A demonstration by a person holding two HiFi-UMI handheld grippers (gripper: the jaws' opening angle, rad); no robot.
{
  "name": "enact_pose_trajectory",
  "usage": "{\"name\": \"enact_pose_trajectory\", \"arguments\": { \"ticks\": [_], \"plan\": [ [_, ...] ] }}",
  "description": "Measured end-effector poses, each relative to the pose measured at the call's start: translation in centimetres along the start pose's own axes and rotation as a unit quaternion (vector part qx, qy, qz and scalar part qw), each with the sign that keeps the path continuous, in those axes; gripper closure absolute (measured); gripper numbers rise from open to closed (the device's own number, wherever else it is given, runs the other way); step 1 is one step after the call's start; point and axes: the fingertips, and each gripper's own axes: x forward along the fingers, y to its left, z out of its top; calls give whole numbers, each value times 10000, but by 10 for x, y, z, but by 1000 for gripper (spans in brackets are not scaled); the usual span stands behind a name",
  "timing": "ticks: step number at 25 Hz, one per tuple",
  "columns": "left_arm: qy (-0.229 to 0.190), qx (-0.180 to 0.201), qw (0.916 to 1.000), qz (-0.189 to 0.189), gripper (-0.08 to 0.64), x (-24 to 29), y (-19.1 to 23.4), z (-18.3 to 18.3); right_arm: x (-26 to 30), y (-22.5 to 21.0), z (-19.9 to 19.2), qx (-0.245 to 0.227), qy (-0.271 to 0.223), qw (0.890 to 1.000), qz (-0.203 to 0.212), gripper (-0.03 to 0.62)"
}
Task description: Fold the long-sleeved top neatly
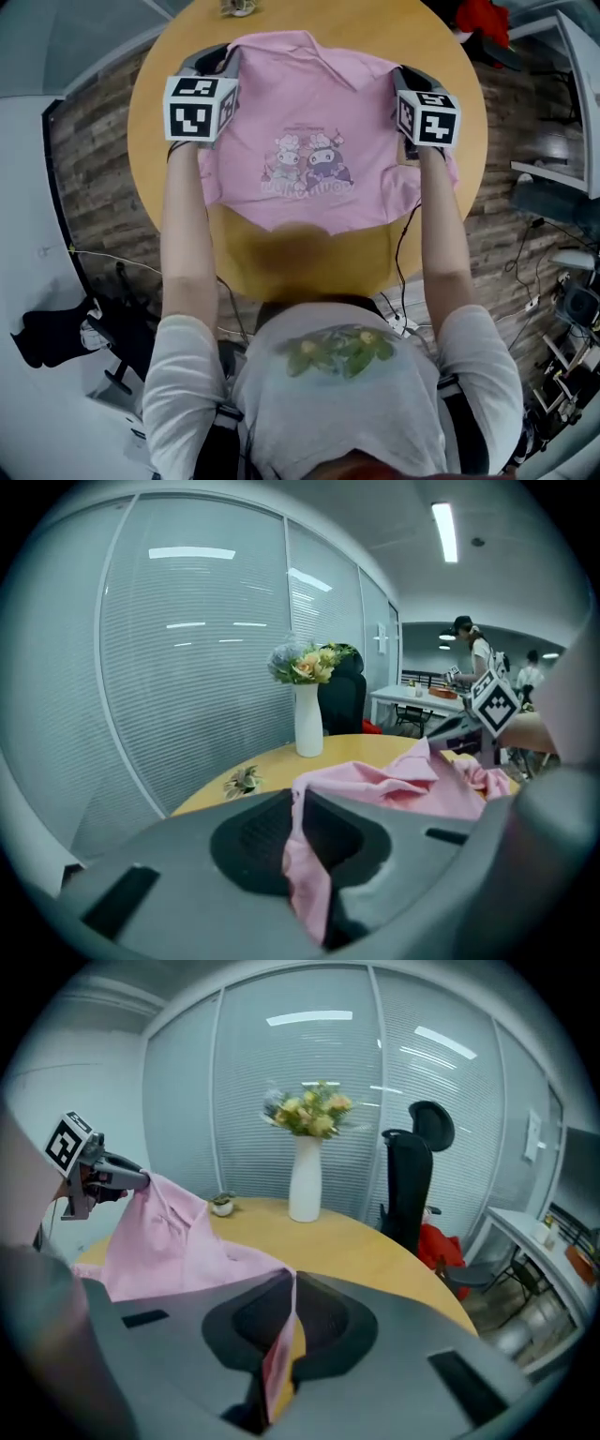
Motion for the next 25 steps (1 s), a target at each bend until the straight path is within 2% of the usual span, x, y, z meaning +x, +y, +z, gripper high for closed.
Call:
{"name": "enact_pose_trajectory", "arguments": {
  "ticks": [2,4,5,6,8,11,12,14,16,18,19,20,21,22,24,25],
  "plan": [
    [78,-217,9997,-45,523,39,0,6,20,-25,-22,326,382,9985,-211,565],
    [206,-617,9979,-38,453,68,1,2,35,-42,-49,695,843,9932,-406,561],
    [225,-771,9968,7,429,74,0,-1,37,-46,-58,812,936,9910,-499,495],
    [183,-867,9961,51,425,74,-1,-2,34,-47,-60,843,883,9909,-558,421],
    [30,-929,9957,14,416,63,-9,-4,27,-37,-51,640,535,9956,-415,417],
    [4,-880,9960,-158,414,36,-29,-24,21,6,-44,-176,296,9987,382,417],
    [48,-875,9960,-187,414,26,-37,-35,21,22,-46,-583,316,9959,620,417],
    [149,-926,9954,-189,414,5,-52,-60,28,49,-55,-1508,477,9834,888,417],
    [271,-1082,9936,-152,416,-18,-66,-87,46,62,-67,-2430,807,9632,820,417],
    [457,-1271,9908,-113,416,-41,-77,-118,67,66,-78,-3197,1120,9392,553,418],
    [572,-1340,9893,-92,415,-55,-81,-134,76,67,-78,-3434,1160,9311,402,421],
    [694,-1385,9879,-65,416,-69,-85,-151,81,65,-71,-3497,1082,9303,213,439],
    [814,-1415,9866,-30,416,-83,-89,-166,82,56,-57,-3343,906,9381,-49,482],
    [928,-1441,9852,11,416,-96,-91,-180,80,40,-39,-2977,679,9515,-382,495],
    [1150,-1543,9813,104,416,-116,-94,-204,68,-7,-1,-1900,276,9748,-1132,497],
    [1254,-1630,9785,144,416,-124,-94,-215,60,-31,13,-1384,152,9798,-1436,495]
  ]
}}
